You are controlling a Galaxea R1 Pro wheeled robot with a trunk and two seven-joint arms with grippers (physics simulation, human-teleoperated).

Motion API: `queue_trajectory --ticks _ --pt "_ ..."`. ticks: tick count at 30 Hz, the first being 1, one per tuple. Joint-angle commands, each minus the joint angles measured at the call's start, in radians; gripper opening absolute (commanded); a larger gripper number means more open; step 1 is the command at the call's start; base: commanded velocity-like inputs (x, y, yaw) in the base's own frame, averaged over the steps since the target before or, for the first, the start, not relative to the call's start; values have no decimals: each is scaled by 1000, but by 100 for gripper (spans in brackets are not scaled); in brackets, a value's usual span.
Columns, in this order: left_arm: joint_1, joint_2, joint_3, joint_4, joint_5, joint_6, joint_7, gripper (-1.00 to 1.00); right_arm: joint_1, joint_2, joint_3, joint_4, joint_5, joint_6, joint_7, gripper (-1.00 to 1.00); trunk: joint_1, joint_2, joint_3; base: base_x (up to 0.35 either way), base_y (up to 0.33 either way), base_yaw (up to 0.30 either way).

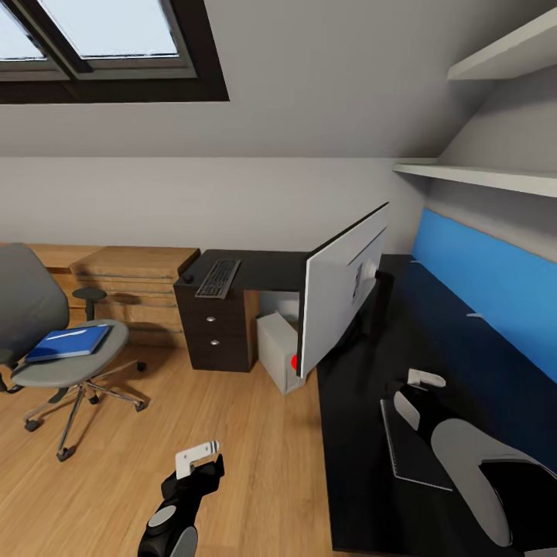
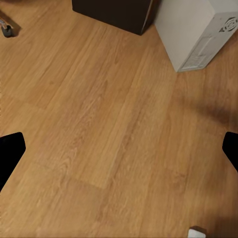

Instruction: In the bedroom, organize the workspace by keeping the computer under the desk, ensuring the monitor is on the desk, placing the keyboard on the desk next to the monitor, placing the mouse on the desk next to the keyboard, moving the folder from the swivel chair onto the desk next to the mouse, stacking the notebook on top of the folder with the pen on top of the notebook, and positioning the swivel chair next to the desk.

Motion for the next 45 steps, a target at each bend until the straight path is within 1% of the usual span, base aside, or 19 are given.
queue_trajectory --ticks 1,8,10,12,16,25,35,45 --pt "-1 0 -2 -1 7 3 7 100 0 0 6 3 -6 11 -5 100 0 -1 -1 0 0 0" --pt "-1 4 -1 -1 7 2 7 100 0 -2 6 32 -6 53 -5 100 0 -1 -1 0 0 0" --pt "-1 6 -1 -1 7 2 7 100 0 -2 7 34 -6 59 -5 100 0 -1 -1 0 0 0" --pt "-1 14 -1 -2 8 1 6 100 0 -2 7 35 -5 63 -5 100 0 -1 -1 0 0 0" --pt "-1 19 -2 -5 10 1 6 100 0 -2 7 35 -5 65 -5 100 0 -1 -1 0 0 0" --pt "-1 21 -2 -9 12 2 6 100 0 -2 7 35 -5 65 -5 100 0 -1 -1 -3 0 0" --pt "-1 21 -2 -9 12 3 6 100 0 -2 8 35 -4 64 -5 100 0 -1 -1 -87 0 0" --pt "-1 21 -2 -9 12 3 6 100 0 -2 9 35 -4 61 -5 100 0 -1 -1 -210 0 0"
